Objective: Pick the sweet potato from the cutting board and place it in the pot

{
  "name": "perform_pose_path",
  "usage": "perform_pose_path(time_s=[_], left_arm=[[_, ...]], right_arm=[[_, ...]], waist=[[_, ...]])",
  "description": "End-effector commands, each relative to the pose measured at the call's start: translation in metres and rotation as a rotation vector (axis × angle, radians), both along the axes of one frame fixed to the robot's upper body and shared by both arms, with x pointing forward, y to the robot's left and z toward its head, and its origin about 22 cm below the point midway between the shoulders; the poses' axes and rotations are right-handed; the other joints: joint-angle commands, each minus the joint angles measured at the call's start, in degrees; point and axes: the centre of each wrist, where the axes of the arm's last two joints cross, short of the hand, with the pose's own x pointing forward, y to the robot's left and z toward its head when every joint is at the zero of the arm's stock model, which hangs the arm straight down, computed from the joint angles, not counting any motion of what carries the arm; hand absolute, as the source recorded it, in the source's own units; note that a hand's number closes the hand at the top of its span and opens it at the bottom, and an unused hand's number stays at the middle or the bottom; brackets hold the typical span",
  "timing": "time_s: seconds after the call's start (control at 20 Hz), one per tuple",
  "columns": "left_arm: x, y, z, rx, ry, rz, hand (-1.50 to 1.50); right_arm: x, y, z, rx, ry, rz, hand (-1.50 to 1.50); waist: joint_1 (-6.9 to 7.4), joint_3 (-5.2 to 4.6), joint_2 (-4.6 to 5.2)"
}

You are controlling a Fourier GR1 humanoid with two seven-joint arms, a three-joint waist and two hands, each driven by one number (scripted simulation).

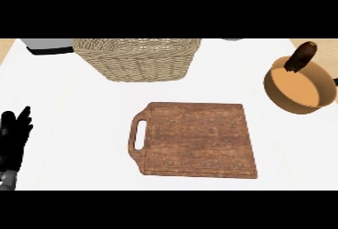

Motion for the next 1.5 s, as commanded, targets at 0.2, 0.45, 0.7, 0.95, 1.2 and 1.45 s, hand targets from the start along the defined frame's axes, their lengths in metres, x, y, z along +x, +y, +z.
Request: perform_pose_path(time_s=[0.2,0.45,0.7,0.95,1.2,1.45], left_arm=[[0.004,-0.02,0.005,0.001,-0.043,-0.1,0.0],[0.029,-0.03,0.015,0.017,-0.035,-0.13,0.0],[0.037,-0.035,0.017,-0.008,-0.026,-0.164,0.0],[0.033,-0.045,0.014,0.016,-0.04,-0.182,0.0],[0.027,-0.039,0.006,0.021,-0.041,-0.183,0.0],[0.032,-0.035,0.009,0.0,-0.038,-0.152,0.0]], right_arm=[[-0.048,-0.117,0.079,0.101,0.059,0.143,1.5],[-0.068,-0.162,0.113,0.128,0.162,0.114,1.5],[-0.036,-0.15,0.1,0.067,0.275,0.116,1.5],[0.005,-0.134,0.054,0.06,0.401,0.142,1.5],[0.035,-0.123,0.014,0.174,0.563,0.124,-1.5],[0.051,-0.117,0.009,0.291,0.555,0.233,-1.5]], waist=[[5.46,-0.45,1.41],[8.2,-0.6,2.18],[9.2,-0.66,2.04],[10.16,-0.63,2.15],[10.21,-0.67,2.06],[8.9,-0.65,1.81]])
